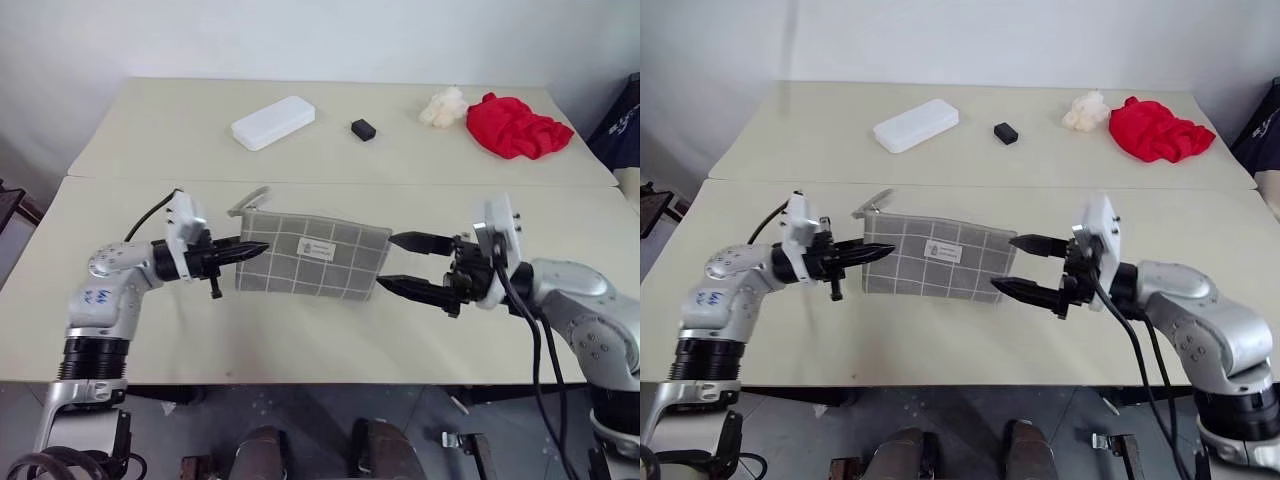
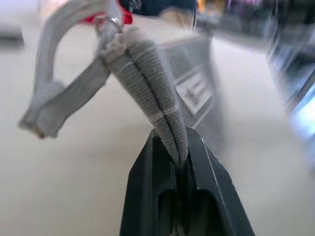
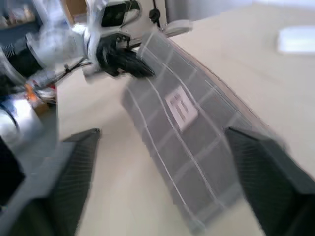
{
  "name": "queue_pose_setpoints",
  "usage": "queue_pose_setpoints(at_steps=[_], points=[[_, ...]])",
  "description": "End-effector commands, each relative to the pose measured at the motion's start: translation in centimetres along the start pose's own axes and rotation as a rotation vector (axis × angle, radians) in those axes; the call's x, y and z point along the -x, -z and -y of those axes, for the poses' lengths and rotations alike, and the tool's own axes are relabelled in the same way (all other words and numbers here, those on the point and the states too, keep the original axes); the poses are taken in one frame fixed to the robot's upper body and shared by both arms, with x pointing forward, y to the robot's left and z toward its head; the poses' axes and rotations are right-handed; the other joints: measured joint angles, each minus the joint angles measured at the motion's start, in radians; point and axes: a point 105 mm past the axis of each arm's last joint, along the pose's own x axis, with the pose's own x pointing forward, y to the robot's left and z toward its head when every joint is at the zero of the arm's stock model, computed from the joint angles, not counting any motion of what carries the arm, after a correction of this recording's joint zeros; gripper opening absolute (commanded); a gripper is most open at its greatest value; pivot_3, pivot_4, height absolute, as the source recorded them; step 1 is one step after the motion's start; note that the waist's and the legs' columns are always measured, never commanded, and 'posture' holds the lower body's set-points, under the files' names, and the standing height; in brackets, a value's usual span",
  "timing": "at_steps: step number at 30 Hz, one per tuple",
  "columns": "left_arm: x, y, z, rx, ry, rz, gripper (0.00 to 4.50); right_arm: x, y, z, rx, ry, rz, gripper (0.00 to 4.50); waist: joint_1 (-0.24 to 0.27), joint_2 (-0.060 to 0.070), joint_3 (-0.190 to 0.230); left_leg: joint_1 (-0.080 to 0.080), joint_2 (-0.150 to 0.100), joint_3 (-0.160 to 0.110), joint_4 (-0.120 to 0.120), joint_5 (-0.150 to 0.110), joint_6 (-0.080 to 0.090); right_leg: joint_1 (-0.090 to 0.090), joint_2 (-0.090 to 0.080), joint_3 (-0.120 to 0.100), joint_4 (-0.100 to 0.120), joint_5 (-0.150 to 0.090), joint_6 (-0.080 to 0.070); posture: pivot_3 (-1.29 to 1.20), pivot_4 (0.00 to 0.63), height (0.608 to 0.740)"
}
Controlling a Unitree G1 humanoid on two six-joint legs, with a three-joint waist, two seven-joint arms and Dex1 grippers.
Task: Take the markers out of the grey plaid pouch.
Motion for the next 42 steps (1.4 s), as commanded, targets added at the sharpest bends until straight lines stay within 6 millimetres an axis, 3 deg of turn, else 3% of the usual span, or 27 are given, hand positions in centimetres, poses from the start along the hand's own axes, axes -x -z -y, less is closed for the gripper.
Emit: queue_pose_setpoints(at_steps=[1,5,9,23,26,37,42], points=[[-1.2,-0.6,-0.9,-0.397,-0.068,-0.018,0.00,-1.8,-2.3,0.3,-0.156,0.023,0.066,4.48,-0.002,0.000,0.000,0.000,0.000,0.000,0.000,0.000,0.000,0.000,0.000,0.000,0.000,0.000,0.000,0.00,0.150,0.740],[-1.8,0.3,-0.1,-0.651,-0.033,-0.042,0.00,-3.8,-2.7,0.8,-0.253,0.045,0.030,4.48,-0.005,0.000,0.000,-0.002,0.000,0.001,0.000,0.000,0.001,-0.002,0.000,-0.001,0.000,0.000,0.000,0.00,0.150,0.740],[-2.7,-0.2,0.1,-0.814,-0.036,-0.011,0.00,-5.6,-3.3,0.6,-0.256,0.035,0.022,4.48,-0.003,0.000,0.000,-0.005,0.000,0.002,0.000,-0.001,0.001,-0.005,0.000,-0.001,0.000,0.001,0.001,0.00,0.150,0.740],[-3.9,0.0,1.1,-0.858,-0.011,0.039,0.00,-9.6,-3.7,0.2,-0.238,0.015,0.003,4.48,-0.008,0.000,0.000,-0.016,0.000,0.001,0.004,-0.001,0.003,-0.014,0.000,-0.001,0.001,0.002,0.003,0.00,0.150,0.740],[-3.9,0.0,1.1,-0.860,-0.013,0.041,0.00,-9.9,-3.6,0.4,-0.230,0.022,0.001,3.90,-0.007,0.000,0.000,-0.017,0.000,0.001,0.004,-0.001,0.003,-0.014,0.000,-0.002,0.001,0.002,0.003,0.00,0.150,0.740],[-3.6,-0.2,0.6,-0.805,-0.069,0.054,0.00,-9.4,-4.4,0.8,-0.172,0.021,0.060,0.06,-0.009,0.000,0.000,-0.017,0.000,0.001,0.004,-0.001,0.003,-0.014,0.001,-0.002,0.001,0.002,0.003,0.00,0.150,0.740],[-3.2,-0.9,-0.1,-0.787,-0.112,0.062,0.00,-8.8,-5.1,1.3,-0.119,0.041,0.097,0.03,-0.009,0.000,0.000,-0.017,0.000,0.001,0.004,-0.001,0.003,-0.014,0.001,-0.002,0.001,0.002,0.003,0.00,0.150,0.740]])
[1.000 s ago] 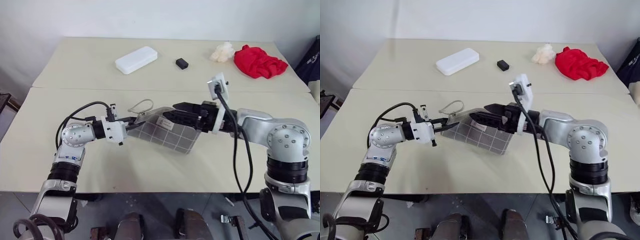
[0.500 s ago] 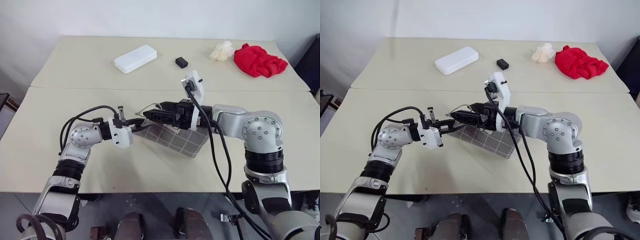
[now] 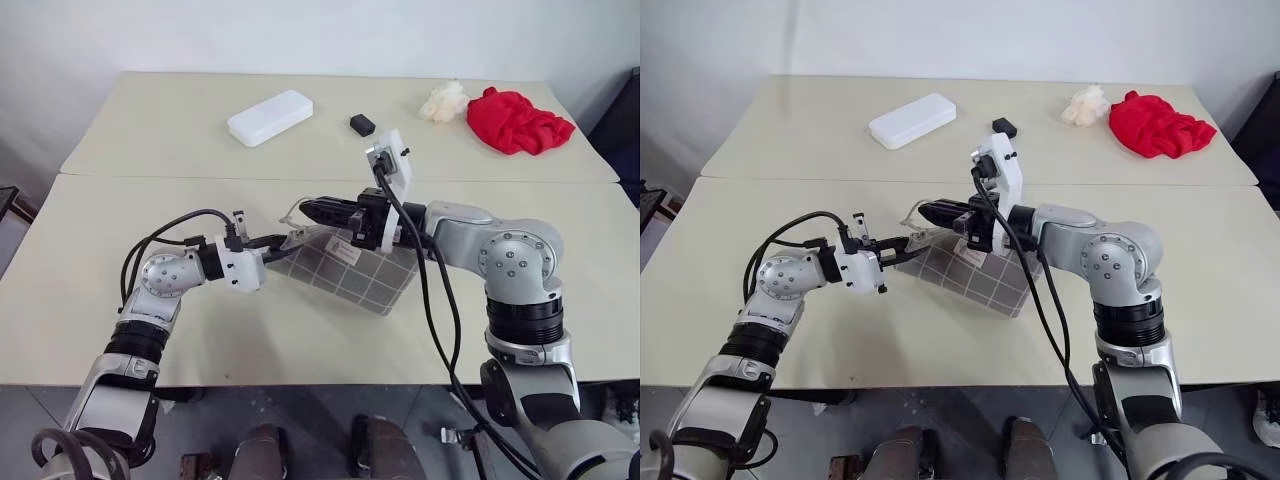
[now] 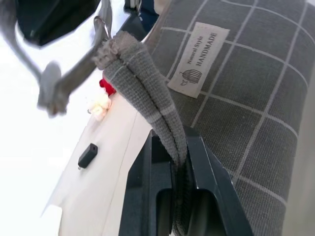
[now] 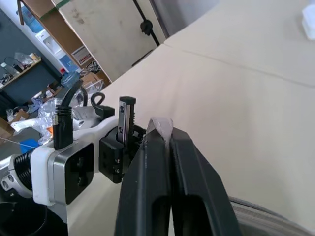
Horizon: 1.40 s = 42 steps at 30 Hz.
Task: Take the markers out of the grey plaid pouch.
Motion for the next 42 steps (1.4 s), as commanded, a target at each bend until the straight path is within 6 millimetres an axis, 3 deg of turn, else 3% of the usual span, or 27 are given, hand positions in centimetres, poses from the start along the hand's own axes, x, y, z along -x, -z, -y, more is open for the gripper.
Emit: queue_pose_setpoints(at_steps=[1,7,12,19,22,33,42], points=[[0.4,-0.9,-1.9,-0.031,-0.070,0.021,0.00,0.9,-1.7,-0.4,0.076,-0.009,0.076,0.03,0.000,0.000,0.000,0.000,0.000,0.000,0.000,0.000,0.000,0.000,0.000,0.000,0.000,0.000,0.000,0.00,0.150,0.740],[1.1,-1.3,-4.4,-0.033,-0.186,0.027,0.00,2.1,-3.5,-0.6,0.130,-0.038,0.186,0.03,0.000,0.000,0.000,0.000,0.000,0.000,0.000,0.000,0.000,0.000,0.000,0.000,0.000,0.000,0.000,0.00,0.150,0.740],[2.4,-1.5,-6.1,0.093,-0.262,0.059,0.00,3.7,-4.7,0.7,0.168,0.019,0.259,0.03,0.001,0.000,0.000,0.000,0.000,0.000,0.000,0.000,0.000,0.000,0.000,0.000,0.000,0.000,0.000,0.00,0.150,0.740],[3.0,-2.9,-3.4,0.448,-0.085,0.148,0.00,5.4,-5.6,2.2,0.236,0.087,0.324,0.03,-0.007,0.000,0.000,0.000,0.000,0.000,0.000,0.000,0.000,0.000,0.000,0.000,0.000,0.000,0.000,0.00,0.150,0.740],[3.2,-2.8,-2.4,0.466,-0.048,0.131,0.00,6.0,-5.5,3.4,0.253,0.141,0.330,0.03,-0.013,0.000,0.000,0.000,0.000,0.000,0.000,0.000,0.000,0.000,0.000,0.000,0.000,0.000,0.000,0.00,0.150,0.740],[3.7,-2.6,-2.6,0.528,-0.073,0.124,0.00,10.3,-3.3,7.1,0.284,0.319,0.246,0.03,-0.017,0.000,0.000,0.000,0.000,0.000,0.000,0.000,0.000,0.000,0.000,0.000,0.000,0.000,0.000,0.00,0.150,0.740],[3.6,-2.4,-2.2,0.570,-0.059,0.118,0.00,11.8,-2.0,6.7,0.264,0.314,0.217,0.03,-0.017,0.000,0.000,0.001,0.000,0.000,0.000,0.000,-0.001,0.000,0.000,0.000,0.000,0.000,0.000,0.00,0.150,0.740]])
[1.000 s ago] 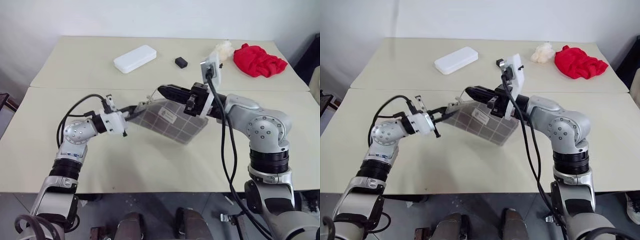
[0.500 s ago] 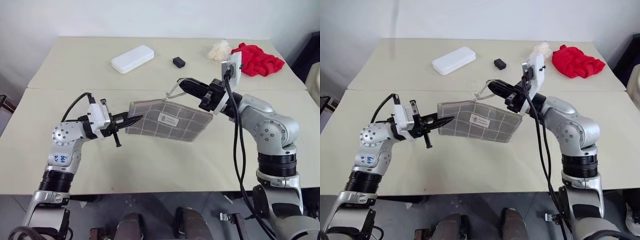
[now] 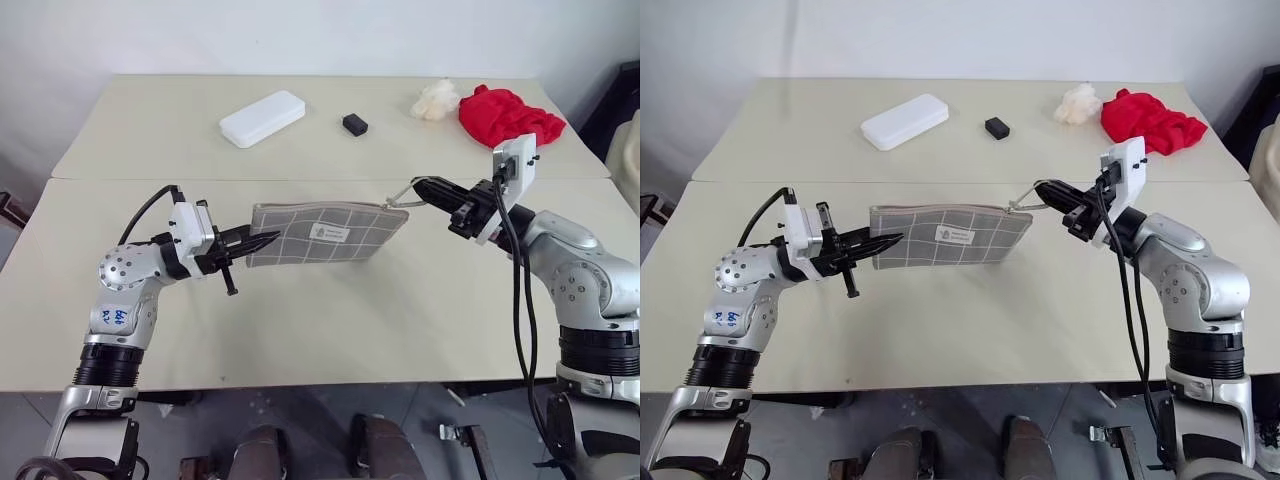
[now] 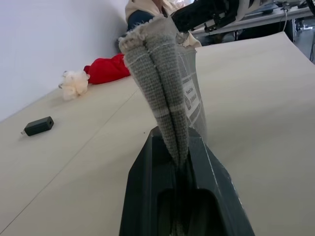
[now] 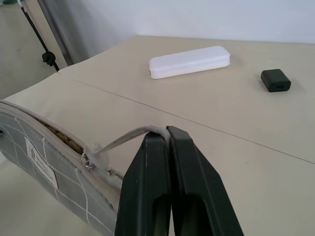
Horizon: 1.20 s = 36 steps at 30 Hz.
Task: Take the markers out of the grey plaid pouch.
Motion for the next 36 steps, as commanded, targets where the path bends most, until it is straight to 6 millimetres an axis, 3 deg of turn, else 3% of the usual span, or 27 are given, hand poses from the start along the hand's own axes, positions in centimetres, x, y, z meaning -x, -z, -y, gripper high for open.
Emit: queue_pose_setpoints(at_steps=[1,18,24,30,33,36], points=[[0.3,-0.7,0.0,-0.016,-0.005,0.022,0.00,1.2,-1.6,-0.5,0.040,-0.017,0.048,0.03,0.000,0.000,0.000,0.000,0.000,0.000,0.000,0.000,0.000,0.000,0.000,0.000,0.000,0.000,0.000,0.00,0.150,0.740],[0.6,-0.1,0.1,0.006,0.007,0.001,0.00,2.9,-0.3,0.5,0.097,0.001,-0.030,0.03,0.006,0.000,0.000,0.000,0.000,0.000,0.001,0.000,0.000,0.000,0.000,0.000,0.000,0.000,0.000,0.00,0.150,0.740],[0.9,0.1,0.1,0.012,0.007,-0.008,0.00,4.4,-0.3,1.9,0.118,0.046,-0.058,0.03,0.020,0.000,0.000,0.000,0.000,0.000,0.002,0.000,0.000,0.001,0.000,0.000,0.000,0.000,0.000,0.00,0.150,0.740],[0.5,0.1,0.3,0.014,0.020,0.001,0.00,4.0,-1.3,0.6,0.013,-0.027,0.014,0.03,0.022,0.000,0.000,0.000,0.000,0.000,0.002,0.000,0.000,0.001,0.000,0.000,0.001,0.000,0.000,0.00,0.150,0.740],[0.2,0.1,0.4,0.018,0.031,0.008,0.00,3.9,-3.0,-0.7,0.004,-0.095,0.085,0.68,0.023,0.000,0.000,0.000,0.000,0.000,0.003,0.000,0.000,0.001,0.000,0.000,0.001,0.000,0.000,0.00,0.150,0.740],[-0.1,0.0,0.4,0.023,0.038,0.015,0.00,4.2,-4.2,-1.9,0.007,-0.175,0.104,1.62,0.023,0.000,0.000,0.000,0.000,0.000,0.003,0.000,0.000,0.001,0.000,0.000,0.001,0.000,0.000,0.00,0.150,0.740]])
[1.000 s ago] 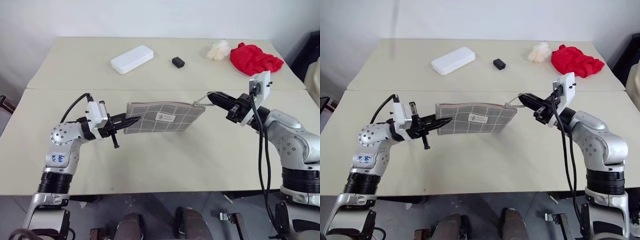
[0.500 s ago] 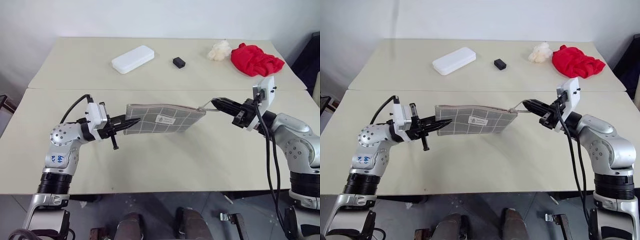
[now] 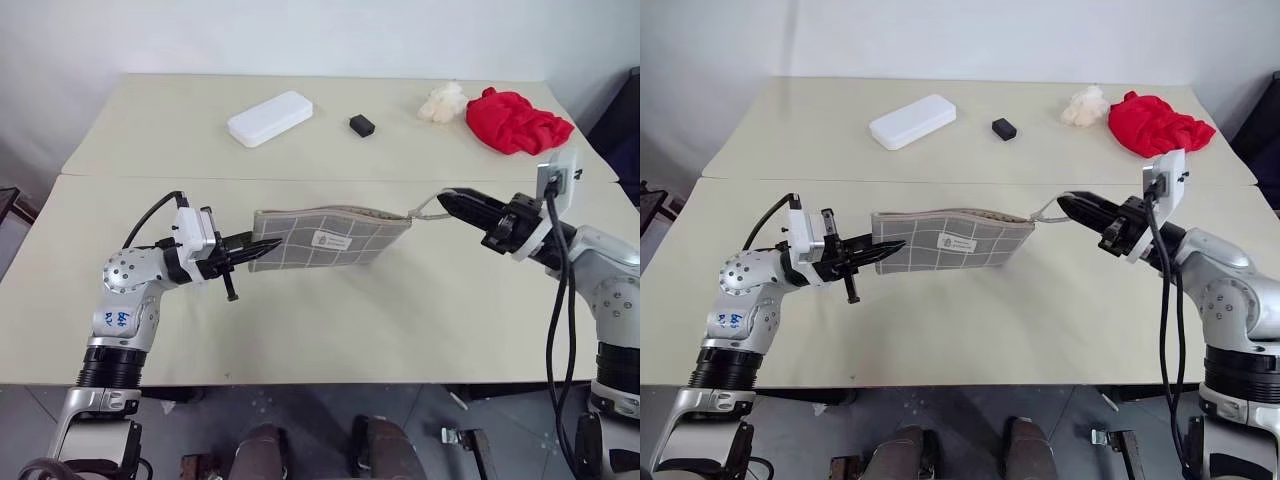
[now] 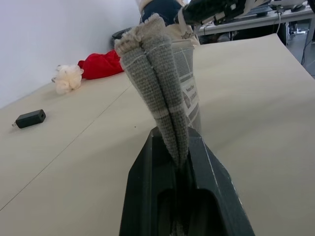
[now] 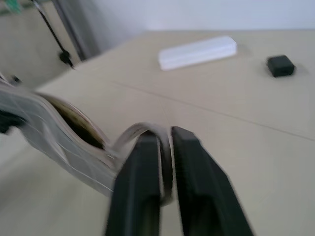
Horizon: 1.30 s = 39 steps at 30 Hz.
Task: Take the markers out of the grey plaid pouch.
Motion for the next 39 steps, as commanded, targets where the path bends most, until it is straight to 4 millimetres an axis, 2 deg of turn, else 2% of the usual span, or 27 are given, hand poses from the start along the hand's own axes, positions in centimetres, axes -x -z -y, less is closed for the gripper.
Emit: queue_pose_setpoints(at_steps=[1,3,8,11,13,14,17,22,27,32,35,39], points=[[-0.2,-0.5,-0.2,-0.015,0.005,0.010,0.00,0.4,-2.8,-2.2,0.049,-0.123,0.052,2.01,0.001,0.000,0.000,0.000,0.000,0.000,0.000,0.000,0.000,0.000,0.000,0.000,0.000,0.000,0.000,0.00,0.150,0.740],[-0.3,-0.5,-0.3,-0.013,0.007,0.012,0.00,0.9,-3.0,-3.2,0.034,-0.193,0.025,2.63,0.004,0.000,0.000,0.000,0.000,0.000,0.000,0.000,0.000,0.000,0.000,0.000,0.000,0.000,0.000,0.00,0.150,0.740],[-0.2,-0.6,-0.4,-0.022,0.015,0.009,0.00,2.3,-3.1,-5.2,-0.024,-0.342,-0.055,2.63,0.006,0.000,0.000,0.000,0.000,0.000,0.000,0.000,0.000,0.001,0.000,0.000,0.000,0.000,0.000,0.00,0.150,0.740],[-0.3,-0.8,-0.5,-0.073,0.020,0.013,0.00,1.6,-3.9,-5.5,0.030,-0.339,-0.027,2.63,0.006,0.000,0.000,0.000,0.000,0.000,0.001,0.000,0.000,0.001,0.000,0.000,0.000,0.000,0.000,0.00,0.150,0.740],[-0.7,-0.9,0.3,-0.130,0.077,0.016,0.00,0.4,-4.2,-5.9,0.060,-0.347,-0.010,2.63,0.001,0.000,0.000,0.000,0.000,0.000,0.001,0.000,0.000,0.001,0.000,0.000,0.000,0.000,0.000,0.00,0.150,0.740],[-1.0,-1.0,0.7,-0.174,0.103,0.021,0.00,-0.2,-4.4,-6.0,0.086,-0.339,0.003,2.46,0.000,0.000,0.000,0.000,0.000,0.000,0.001,0.000,0.000,0.001,0.000,0.000,0.000,0.000,0.000,0.00,0.150,0.740],[-2.5,-1.7,1.6,-0.234,0.120,0.086,0.00,-1.7,-3.0,-6.8,0.211,-0.352,-0.079,1.78,0.003,0.001,0.000,0.001,0.000,0.000,0.001,0.000,0.000,0.001,0.000,0.000,0.000,0.000,0.000,0.00,0.150,0.740],[-3.7,-1.1,2.5,-0.256,0.117,0.101,0.00,-2.5,-0.4,-7.7,0.325,-0.378,-0.214,0.04,0.012,0.000,0.000,-0.001,0.000,0.000,0.001,0.000,0.001,0.001,0.000,0.000,0.000,0.001,0.001,0.00,0.150,0.740],[-3.8,-0.8,2.8,-0.246,0.113,0.102,0.00,-1.8,2.2,-7.6,0.408,-0.370,-0.333,0.04,0.018,0.000,0.000,0.000,0.000,0.000,0.002,0.000,0.001,0.001,0.000,0.000,-0.001,0.001,0.001,0.00,0.150,0.740],[-3.7,-0.6,2.8,-0.249,0.109,0.098,0.00,-1.5,3.6,-6.6,0.450,-0.332,-0.383,0.04,0.022,0.000,0.000,0.000,0.000,0.000,0.002,0.000,0.001,0.001,0.000,0.000,0.000,0.001,0.001,0.00,0.150,0.740],[-3.6,-0.5,3.0,-0.249,0.118,0.098,0.00,-1.5,3.7,-6.3,0.454,-0.316,-0.383,0.04,0.022,0.000,0.000,0.000,0.000,0.000,0.002,0.000,0.001,0.001,0.000,0.000,0.000,0.001,0.001,0.00,0.150,0.740],[-3.4,-0.4,3.1,-0.251,0.119,0.091,0.00,-1.5,2.8,-6.6,0.371,-0.338,-0.297,0.04,0.022,0.000,0.000,0.000,0.000,0.000,0.002,0.000,0.001,0.001,0.000,0.000,0.000,0.001,0.001,0.00,0.150,0.740]])
